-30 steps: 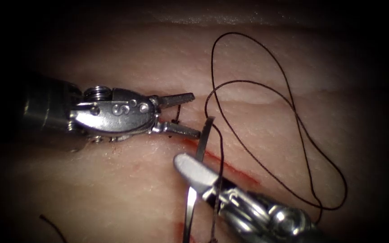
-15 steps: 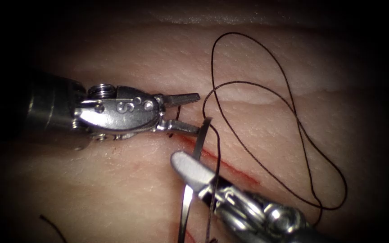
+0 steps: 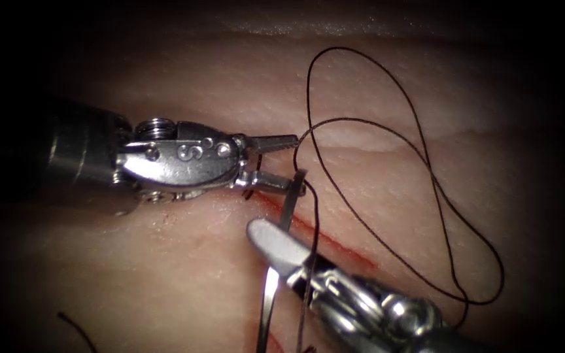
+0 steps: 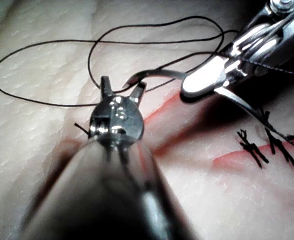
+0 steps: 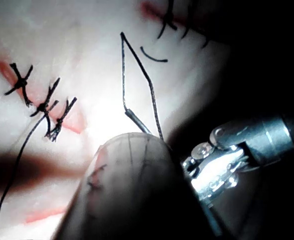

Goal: Wound Closure

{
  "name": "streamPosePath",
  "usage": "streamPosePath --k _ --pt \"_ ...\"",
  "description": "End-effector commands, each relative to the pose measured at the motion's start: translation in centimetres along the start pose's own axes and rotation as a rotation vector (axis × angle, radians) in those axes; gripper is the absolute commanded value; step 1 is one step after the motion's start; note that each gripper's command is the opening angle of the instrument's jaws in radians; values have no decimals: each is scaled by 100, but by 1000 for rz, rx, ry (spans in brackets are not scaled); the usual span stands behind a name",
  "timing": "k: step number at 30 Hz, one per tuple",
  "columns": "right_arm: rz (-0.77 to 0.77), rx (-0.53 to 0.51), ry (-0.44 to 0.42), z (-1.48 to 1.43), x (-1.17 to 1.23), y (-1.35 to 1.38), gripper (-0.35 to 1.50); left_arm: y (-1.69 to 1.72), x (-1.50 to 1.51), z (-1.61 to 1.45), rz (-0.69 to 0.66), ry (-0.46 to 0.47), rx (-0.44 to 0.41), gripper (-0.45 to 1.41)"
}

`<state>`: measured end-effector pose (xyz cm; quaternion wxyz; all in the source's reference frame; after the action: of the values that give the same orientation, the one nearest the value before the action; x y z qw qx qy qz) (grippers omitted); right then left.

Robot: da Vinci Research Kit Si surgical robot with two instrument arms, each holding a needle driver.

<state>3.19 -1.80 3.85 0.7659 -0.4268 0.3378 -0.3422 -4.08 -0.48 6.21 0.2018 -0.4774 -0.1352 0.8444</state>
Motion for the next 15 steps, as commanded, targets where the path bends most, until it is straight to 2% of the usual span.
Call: streamPosePath --k 1,15 --pt "0 -4 1 9 1 1 -35 -3 1 10 1 9 -1 42" --pt "34 -41 13 -1 10 17 -35 -19 -7 36 3 35 15 36"
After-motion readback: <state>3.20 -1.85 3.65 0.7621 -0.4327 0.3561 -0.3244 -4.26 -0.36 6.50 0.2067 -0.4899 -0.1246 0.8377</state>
